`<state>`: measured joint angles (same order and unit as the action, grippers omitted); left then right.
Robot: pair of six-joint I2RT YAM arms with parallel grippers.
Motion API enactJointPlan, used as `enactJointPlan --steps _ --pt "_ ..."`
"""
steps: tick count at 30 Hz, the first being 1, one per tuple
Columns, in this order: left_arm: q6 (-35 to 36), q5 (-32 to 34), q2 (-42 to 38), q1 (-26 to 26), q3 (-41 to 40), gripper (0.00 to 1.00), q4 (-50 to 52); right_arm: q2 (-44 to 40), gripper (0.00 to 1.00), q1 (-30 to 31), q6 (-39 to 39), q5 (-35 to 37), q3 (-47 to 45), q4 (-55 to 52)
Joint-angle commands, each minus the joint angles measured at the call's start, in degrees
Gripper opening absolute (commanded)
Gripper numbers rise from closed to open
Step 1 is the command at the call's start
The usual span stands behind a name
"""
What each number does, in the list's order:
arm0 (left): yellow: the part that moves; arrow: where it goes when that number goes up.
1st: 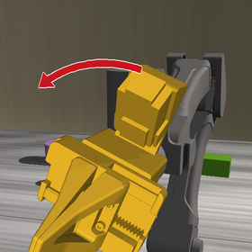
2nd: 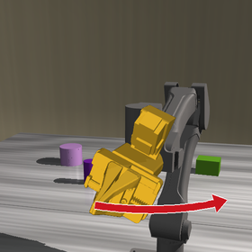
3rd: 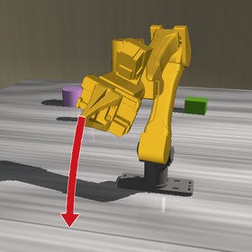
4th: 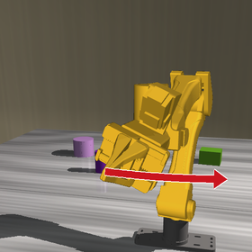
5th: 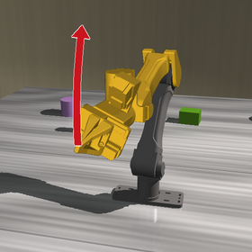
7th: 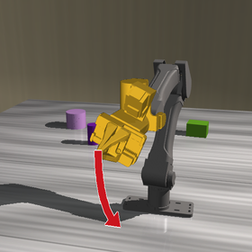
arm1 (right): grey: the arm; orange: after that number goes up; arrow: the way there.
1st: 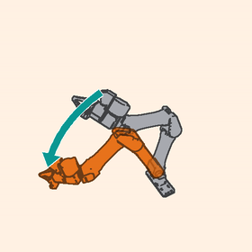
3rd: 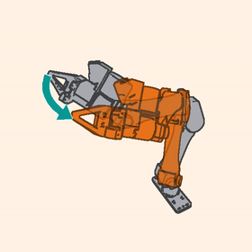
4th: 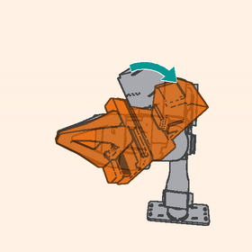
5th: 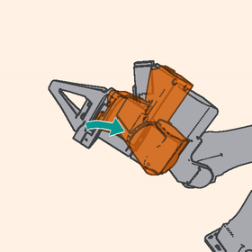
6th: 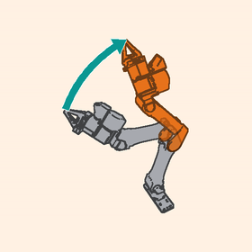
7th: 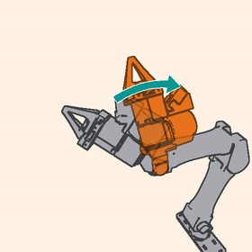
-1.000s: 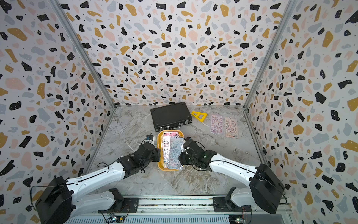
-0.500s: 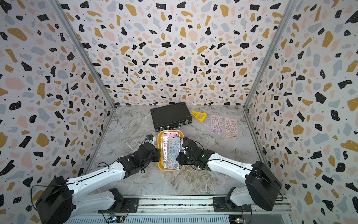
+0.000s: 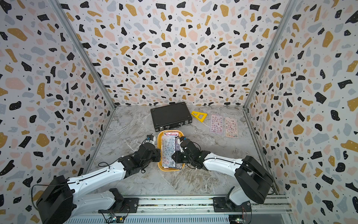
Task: Take the stickers out of the storage box
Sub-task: Pick up the sticker from the storage box.
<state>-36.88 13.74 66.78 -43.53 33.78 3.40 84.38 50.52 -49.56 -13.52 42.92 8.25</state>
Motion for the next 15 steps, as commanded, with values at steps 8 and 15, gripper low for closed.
enactJointPlan --steps 8,15 --pt "-0.42 -0.29 0.39 -0.09 2.35 0.0 -3.03 1.57 0.2 1.76 -0.73 0.08 0.45 4.77" --pt "-0.48 0.64 -0.12 -0.14 2.47 0.0 -2.14 -0.82 0.0 2.23 0.74 0.38 1.66 1.52"
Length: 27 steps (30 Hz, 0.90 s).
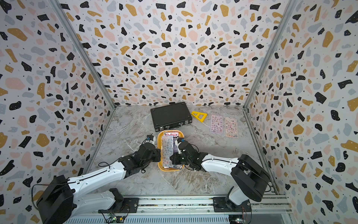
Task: Take the stickers out of the storage box
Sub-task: Pick up the sticker from the storage box.
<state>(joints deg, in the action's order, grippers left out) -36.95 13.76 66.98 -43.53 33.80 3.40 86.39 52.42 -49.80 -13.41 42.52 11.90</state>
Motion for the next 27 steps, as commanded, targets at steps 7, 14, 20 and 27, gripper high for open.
enactJointPlan --steps 7,14,20,27 --pt "-0.91 3.26 0.23 -0.11 3.52 0.0 0.08 -11.15 0.0 0.55 1.79 -2.04 0.33 -5.27" --pt "-1.35 5.2 0.87 0.15 4.86 0.0 3.4 -24.44 0.0 0.5 4.28 -1.19 0.03 -13.38" --pt "-3.86 0.15 0.73 4.34 5.75 0.0 6.65 -35.79 0.0 -4.87 6.9 10.57 4.53 -33.42" --pt "-4.51 -2.71 -4.2 8.46 7.73 0.0 15.69 -32.75 0.0 -23.84 8.0 -5.29 6.79 -40.12"
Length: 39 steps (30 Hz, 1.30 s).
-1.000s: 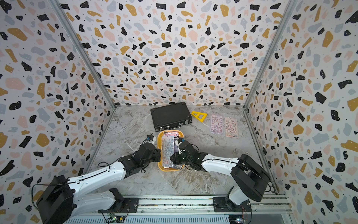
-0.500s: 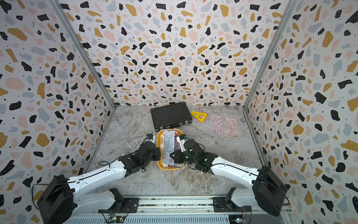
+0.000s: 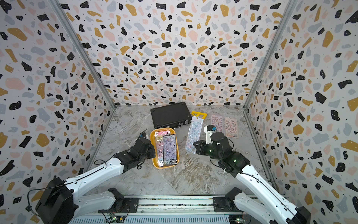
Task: Take the stickers out of the storage box
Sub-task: Pick up the sticker from the storage box, then place the sticker at the center of the board.
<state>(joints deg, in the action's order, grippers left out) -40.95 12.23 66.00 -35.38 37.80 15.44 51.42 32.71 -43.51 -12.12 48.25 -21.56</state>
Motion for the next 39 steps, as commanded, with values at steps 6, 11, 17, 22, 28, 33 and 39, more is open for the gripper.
enactJointPlan --steps 6,11,17,22,28,33,39 --pt "-0.45 1.69 -10.86 0.83 7.51 0.0 16.9 12.72 0.0 -9.85 2.53 -18.75 -0.63 -0.7" --pt "-0.45 1.07 -14.32 3.29 10.35 0.0 23.85 25.17 0.0 -9.64 1.62 -29.55 -0.07 6.56" --pt "0.72 -3.14 -15.77 8.6 12.96 0.0 28.65 35.22 0.0 -1.43 -0.84 -31.2 3.85 12.6" --pt "2.61 -1.72 -18.19 12.37 15.53 0.0 32.01 44.35 0.0 4.47 -10.29 -31.16 4.92 26.1" --pt "3.98 -1.57 -18.69 14.85 17.18 0.0 33.25 51.48 0.0 9.43 -16.88 -28.1 7.79 33.7" --pt "5.6 -3.58 -17.2 15.93 19.73 0.0 33.77 55.66 0.0 11.1 -21.44 -26.69 7.81 38.61" --pt "9.44 -4.67 -15.28 16.03 21.01 0.0 33.97 60.06 0.0 12.47 -23.77 -25.32 9.3 40.39"
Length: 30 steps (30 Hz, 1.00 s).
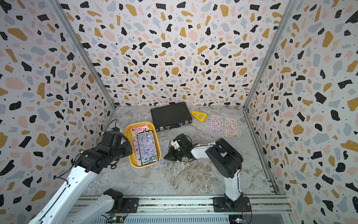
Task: Take the stickers out of the storage box
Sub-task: Place the sticker at the center of the board.
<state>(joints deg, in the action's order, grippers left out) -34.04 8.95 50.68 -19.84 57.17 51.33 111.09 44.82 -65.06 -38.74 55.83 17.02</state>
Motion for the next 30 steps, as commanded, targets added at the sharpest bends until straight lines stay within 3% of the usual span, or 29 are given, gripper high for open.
enactJointPlan --steps 1,6,10,15,21,26,30 --pt "2.91 -1.64 0.28 0.57 1.42 0.0 -2.11 0.77 0.0 0.36 -2.02 1.37 1.82 1.31" --pt "5.04 -1.79 1.31 1.19 2.81 0.0 -0.88 1.36 0.1 0.78 1.25 3.63 3.45 -3.38" --pt "4.63 -0.46 0.8 1.65 1.46 0.0 -1.41 3.12 0.1 1.3 1.6 4.46 4.83 -4.18" --pt "3.29 -2.68 -2.27 6.42 -1.44 0.0 -2.9 5.92 0.12 1.85 2.83 4.28 7.56 -6.45" --pt "3.02 -3.2 -3.53 6.83 -2.23 0.0 -2.7 5.21 0.35 2.11 10.36 7.89 9.75 -15.2" --pt "3.02 -4.2 -3.48 6.85 -2.54 0.0 -2.9 4.69 0.4 2.45 10.87 8.59 9.77 -15.98" --pt "2.93 -4.01 -3.81 6.83 -2.5 0.0 -2.72 1.87 0.44 3.77 13.18 14.23 10.01 -20.09"
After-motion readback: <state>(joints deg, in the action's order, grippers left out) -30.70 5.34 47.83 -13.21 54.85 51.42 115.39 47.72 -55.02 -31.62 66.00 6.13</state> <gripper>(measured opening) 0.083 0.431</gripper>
